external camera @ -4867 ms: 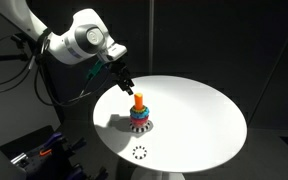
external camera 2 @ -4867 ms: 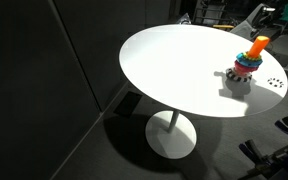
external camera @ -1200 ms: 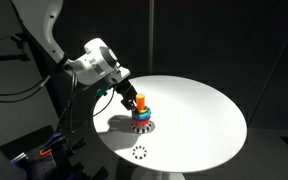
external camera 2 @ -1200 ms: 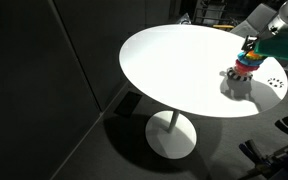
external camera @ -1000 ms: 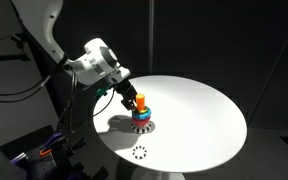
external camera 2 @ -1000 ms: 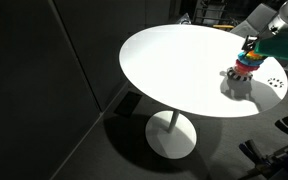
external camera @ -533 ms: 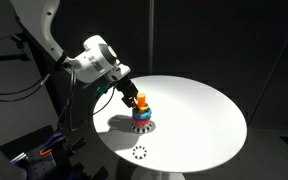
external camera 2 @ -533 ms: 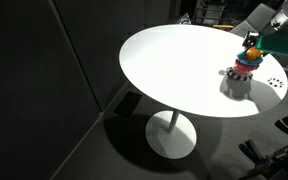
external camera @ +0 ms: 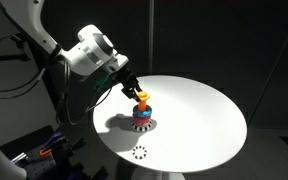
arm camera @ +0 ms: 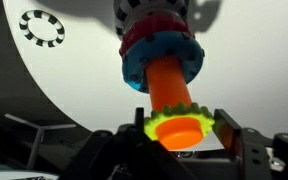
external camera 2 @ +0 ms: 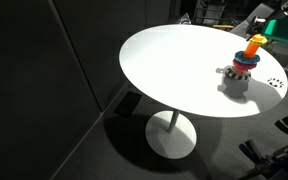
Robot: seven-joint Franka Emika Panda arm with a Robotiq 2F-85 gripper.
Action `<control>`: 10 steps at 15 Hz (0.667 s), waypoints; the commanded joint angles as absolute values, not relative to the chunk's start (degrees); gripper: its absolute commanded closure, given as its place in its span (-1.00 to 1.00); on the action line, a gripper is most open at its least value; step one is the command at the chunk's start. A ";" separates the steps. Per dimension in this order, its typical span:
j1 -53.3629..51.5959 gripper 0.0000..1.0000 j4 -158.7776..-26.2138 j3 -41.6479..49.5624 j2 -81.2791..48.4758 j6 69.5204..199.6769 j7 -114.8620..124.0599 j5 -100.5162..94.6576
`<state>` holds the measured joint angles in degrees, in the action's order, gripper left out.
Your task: Remove the green ring from the orange rod and put it on the table
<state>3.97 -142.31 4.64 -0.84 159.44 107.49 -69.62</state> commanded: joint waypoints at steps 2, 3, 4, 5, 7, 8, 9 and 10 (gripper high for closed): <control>4.22 0.10 -144.86 4.92 4.33 161.26 107.25 -69.25; 4.16 0.10 -145.14 4.89 5.10 161.69 107.08 -68.98; 4.10 0.10 -145.37 4.87 5.74 162.01 106.98 -68.75; 3.98 0.10 -145.59 4.82 6.35 162.31 106.79 -68.39; 3.55 0.10 -145.99 4.54 7.27 162.89 106.56 -67.87; 3.31 0.10 -146.12 4.43 7.62 163.14 106.58 -67.80; 3.00 0.10 -146.23 4.28 7.73 163.45 106.34 -67.47; 2.65 0.10 -146.31 4.16 7.75 163.74 106.14 -67.12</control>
<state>3.32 -144.87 4.45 5.84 162.69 107.48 -68.90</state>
